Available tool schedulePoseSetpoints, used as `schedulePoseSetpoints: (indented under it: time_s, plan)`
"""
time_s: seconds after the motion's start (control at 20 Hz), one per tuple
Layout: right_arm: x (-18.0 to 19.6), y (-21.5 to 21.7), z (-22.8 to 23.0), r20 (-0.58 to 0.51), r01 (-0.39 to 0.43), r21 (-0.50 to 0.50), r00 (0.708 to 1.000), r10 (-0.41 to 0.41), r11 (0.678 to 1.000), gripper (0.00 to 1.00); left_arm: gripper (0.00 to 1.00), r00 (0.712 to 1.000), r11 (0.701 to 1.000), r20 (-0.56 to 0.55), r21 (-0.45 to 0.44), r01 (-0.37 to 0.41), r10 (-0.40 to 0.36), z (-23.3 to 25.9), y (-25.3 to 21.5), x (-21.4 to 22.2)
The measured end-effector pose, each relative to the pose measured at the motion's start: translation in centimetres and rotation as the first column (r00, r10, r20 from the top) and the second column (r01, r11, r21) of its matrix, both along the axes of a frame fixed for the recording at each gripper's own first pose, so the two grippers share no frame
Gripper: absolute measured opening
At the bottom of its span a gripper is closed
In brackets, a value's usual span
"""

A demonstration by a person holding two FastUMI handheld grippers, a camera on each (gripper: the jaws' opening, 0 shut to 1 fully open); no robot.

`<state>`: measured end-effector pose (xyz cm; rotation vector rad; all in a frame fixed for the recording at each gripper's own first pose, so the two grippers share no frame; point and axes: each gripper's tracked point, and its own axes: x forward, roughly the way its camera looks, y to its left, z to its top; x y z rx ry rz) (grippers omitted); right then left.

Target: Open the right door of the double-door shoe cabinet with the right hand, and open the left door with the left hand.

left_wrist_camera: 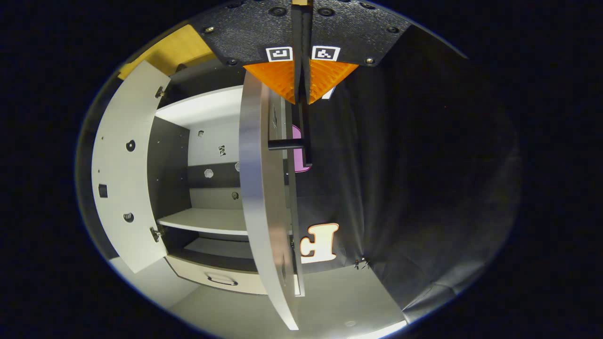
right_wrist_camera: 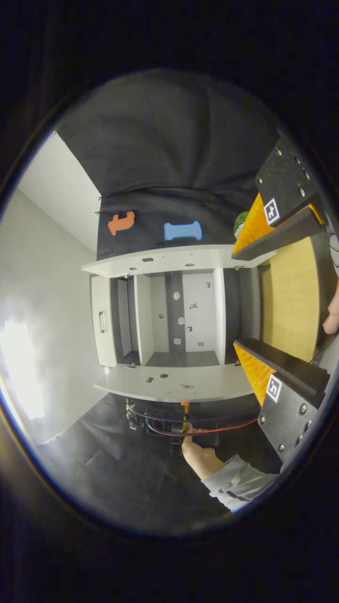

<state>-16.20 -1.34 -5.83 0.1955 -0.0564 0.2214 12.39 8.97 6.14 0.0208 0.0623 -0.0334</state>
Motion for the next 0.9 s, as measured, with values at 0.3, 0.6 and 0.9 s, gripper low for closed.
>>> schedulePoseSetpoints:
  time_s: [0.3, 0.6, 0.9]
  plan:
    - [0.1, 0.6, 0.0, -0.003, 0.003, -0.01, 1.0, -0.003, 1.0, 0.99, 0.01, 0.999, 0.998, -0.018, 0.052, 0.03, -0.029, -0.8, 0.5, 0.2]
    - [0.3, 0.5, 0.1, 0.001, -0.002, -0.012, 1.0, 0.002, 1.0, 0.97, 0.01, 0.998, 0.998, -0.014, 0.009, 0.067, -0.067, -1.4, 0.4, 0.5]
    - [1.8, -0.6, 0.7, 0.022, 0.012, -0.031, 1.0, -0.011, 0.999, 0.99, 0.38, 1.0, 0.998, 0.011, -0.051, 0.027, -0.026, -1.9, 2.3, 0.5]
